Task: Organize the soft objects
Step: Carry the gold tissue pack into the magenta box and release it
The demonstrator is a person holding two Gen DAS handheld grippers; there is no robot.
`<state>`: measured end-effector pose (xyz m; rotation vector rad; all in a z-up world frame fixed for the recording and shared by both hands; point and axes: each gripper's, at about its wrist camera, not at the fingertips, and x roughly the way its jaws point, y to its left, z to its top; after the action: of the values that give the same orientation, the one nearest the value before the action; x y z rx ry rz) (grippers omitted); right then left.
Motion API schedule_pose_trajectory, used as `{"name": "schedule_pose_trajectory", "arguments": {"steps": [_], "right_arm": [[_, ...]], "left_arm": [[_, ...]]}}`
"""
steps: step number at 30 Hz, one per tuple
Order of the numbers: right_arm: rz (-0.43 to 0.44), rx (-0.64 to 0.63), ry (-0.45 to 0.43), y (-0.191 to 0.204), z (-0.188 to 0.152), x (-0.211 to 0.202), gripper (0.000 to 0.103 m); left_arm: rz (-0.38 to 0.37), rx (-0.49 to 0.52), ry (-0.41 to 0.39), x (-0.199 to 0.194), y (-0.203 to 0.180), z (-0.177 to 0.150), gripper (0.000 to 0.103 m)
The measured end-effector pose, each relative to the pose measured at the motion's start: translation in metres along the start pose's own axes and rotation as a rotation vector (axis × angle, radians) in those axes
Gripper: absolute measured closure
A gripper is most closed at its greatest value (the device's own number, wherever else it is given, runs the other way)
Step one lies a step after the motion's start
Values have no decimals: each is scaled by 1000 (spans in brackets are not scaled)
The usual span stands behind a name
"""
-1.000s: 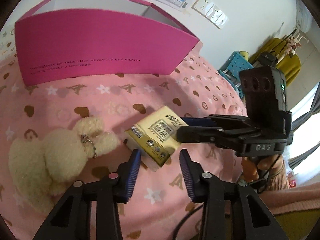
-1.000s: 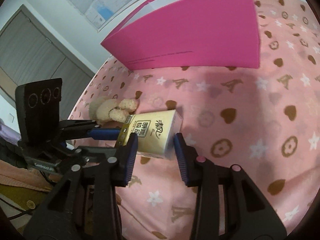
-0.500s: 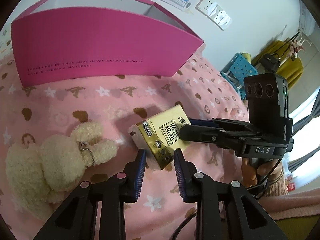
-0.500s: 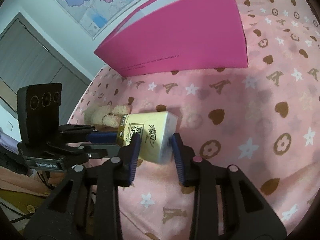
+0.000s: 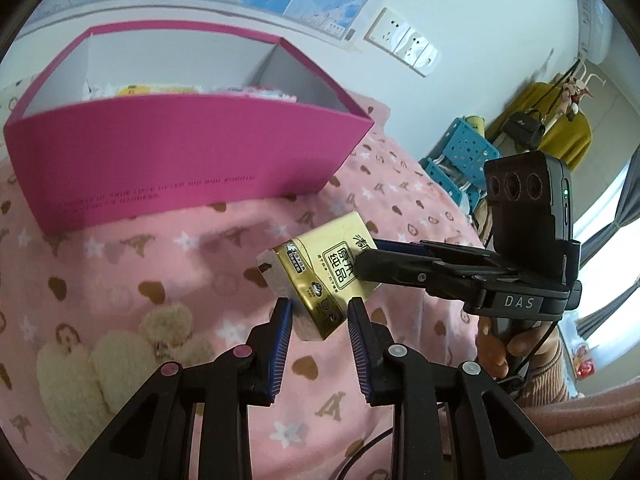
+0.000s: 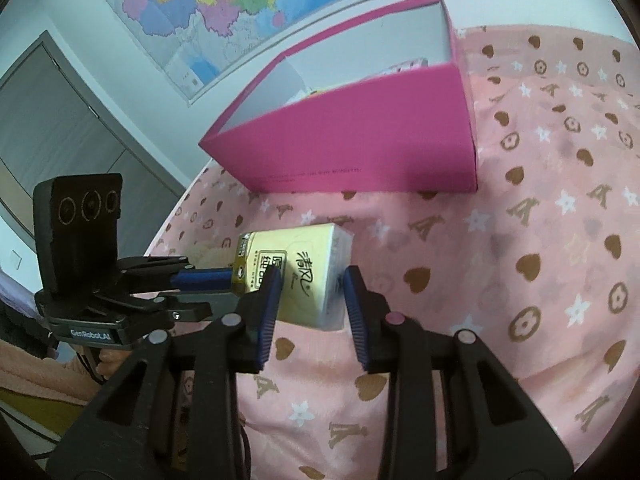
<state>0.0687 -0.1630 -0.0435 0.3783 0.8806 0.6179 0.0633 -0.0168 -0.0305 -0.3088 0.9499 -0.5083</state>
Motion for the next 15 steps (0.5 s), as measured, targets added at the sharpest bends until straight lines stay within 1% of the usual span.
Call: {"name": "schedule_pose_trajectory", "arguments": {"steps": [15], "right_arm": [[-13, -17, -54, 2, 17, -14, 67]], "left_arm": [[17, 60, -46, -10, -10, 18, 75]]}}
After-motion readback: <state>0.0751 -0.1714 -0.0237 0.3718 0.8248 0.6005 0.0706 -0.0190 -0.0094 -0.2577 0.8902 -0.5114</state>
